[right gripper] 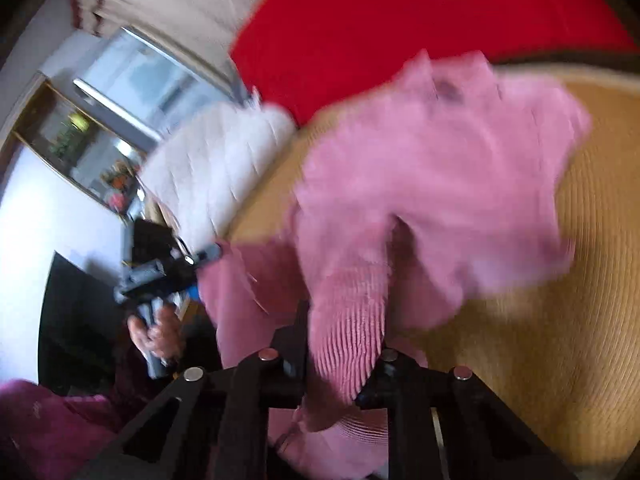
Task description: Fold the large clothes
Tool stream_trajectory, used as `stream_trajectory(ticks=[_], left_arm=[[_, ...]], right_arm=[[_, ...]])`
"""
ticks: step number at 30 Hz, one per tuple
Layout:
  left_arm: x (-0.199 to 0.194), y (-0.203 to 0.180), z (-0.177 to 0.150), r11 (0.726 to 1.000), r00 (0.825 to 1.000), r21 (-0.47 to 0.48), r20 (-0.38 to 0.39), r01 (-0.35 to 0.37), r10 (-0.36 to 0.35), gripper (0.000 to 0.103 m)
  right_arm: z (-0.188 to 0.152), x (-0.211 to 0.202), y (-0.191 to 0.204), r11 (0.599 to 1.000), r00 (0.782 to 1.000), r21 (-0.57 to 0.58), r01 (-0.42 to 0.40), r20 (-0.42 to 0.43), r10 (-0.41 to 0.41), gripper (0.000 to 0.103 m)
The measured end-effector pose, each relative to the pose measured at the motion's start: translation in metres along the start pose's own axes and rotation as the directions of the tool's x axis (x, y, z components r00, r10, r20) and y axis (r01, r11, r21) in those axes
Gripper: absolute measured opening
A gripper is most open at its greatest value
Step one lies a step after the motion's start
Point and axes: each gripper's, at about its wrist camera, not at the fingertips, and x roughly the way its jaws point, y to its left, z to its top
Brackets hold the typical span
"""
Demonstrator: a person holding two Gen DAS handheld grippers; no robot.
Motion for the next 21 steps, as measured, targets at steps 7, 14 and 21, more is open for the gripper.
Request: stream_trajectory(ticks=[7,14,21], left_arm=[[0.017,-0.005,0.124,0.994,0.958,0.022,0.269,-0.108,0.098,0.003],[0.062,0.002,0.069,0.975,0.973,0.036,0.076,-0.220,0.217,0.064],[0.075,0.017,-0.059,0.962,0.955,-0.069,-0.155,-0.265,0.252,0.079]], right_arm=[[0.096,-0.033,-0.060,0.975,0.938,0.219,0.025,0.332,-0.099,0.015],[0.103,0.013,-0.179,0.845,0.957,0.534,0.023,0.234,-0.174,0.023],[0.091,0.001,-0.169,0.863,0.950,0.504,0.035,0.250,-0.185,0.098]])
